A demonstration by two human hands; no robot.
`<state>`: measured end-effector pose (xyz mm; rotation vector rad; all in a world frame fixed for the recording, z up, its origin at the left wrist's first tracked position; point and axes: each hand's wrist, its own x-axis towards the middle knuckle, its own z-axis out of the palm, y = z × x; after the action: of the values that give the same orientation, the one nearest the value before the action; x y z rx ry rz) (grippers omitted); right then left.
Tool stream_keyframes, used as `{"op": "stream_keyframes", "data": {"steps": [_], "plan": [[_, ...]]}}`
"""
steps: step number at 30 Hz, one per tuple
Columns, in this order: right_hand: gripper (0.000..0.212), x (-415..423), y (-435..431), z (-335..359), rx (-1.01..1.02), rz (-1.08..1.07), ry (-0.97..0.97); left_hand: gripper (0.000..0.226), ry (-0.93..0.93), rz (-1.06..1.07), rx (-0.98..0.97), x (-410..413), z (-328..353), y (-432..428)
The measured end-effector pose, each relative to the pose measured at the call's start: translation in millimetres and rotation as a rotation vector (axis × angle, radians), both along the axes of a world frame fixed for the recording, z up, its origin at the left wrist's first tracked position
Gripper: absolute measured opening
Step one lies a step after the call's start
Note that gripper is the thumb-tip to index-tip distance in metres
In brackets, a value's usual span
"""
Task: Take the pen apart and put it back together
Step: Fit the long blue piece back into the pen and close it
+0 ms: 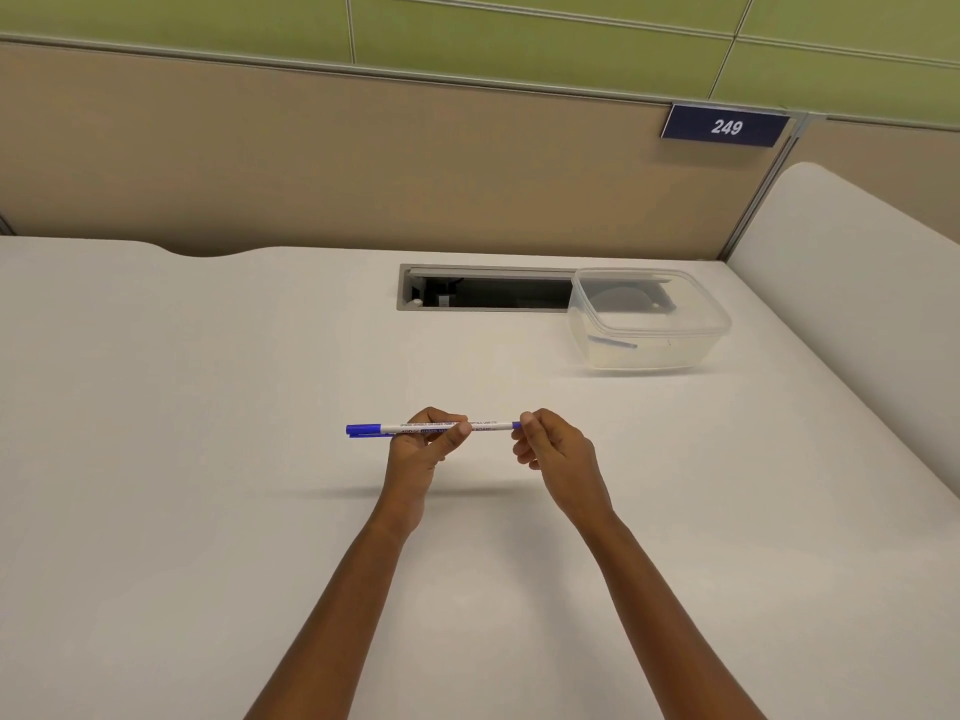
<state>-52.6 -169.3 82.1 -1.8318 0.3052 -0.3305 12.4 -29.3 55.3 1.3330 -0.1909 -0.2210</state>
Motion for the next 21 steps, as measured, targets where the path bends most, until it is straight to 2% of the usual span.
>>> {"op": "stream_keyframes", "data": {"steps": [3,9,15,21], "plan": [[0.02,-1.0,0.7,-0.8,-0.018,0.008,0.004,0.017,-0.005,0.006,-0.001,1.6,1.0,0.3],[0.03,0.8,0.5,2.8,-0.034,-0.033,0.022,0.018,-0.018,0.004,-0.007,2.1,0.9,-1.5],[0.038,3.4,1.4,7.0,0.122,0.012,0.11,0.018,-0.022,0.007,-0.003,2.5,1.7,-1.1],[0.01,-4.0,-3.2,2.5,-0.055,0.063,0.031,0.018,-0.024,0.024,-0.017,3.0,0.2,2.3]]}}
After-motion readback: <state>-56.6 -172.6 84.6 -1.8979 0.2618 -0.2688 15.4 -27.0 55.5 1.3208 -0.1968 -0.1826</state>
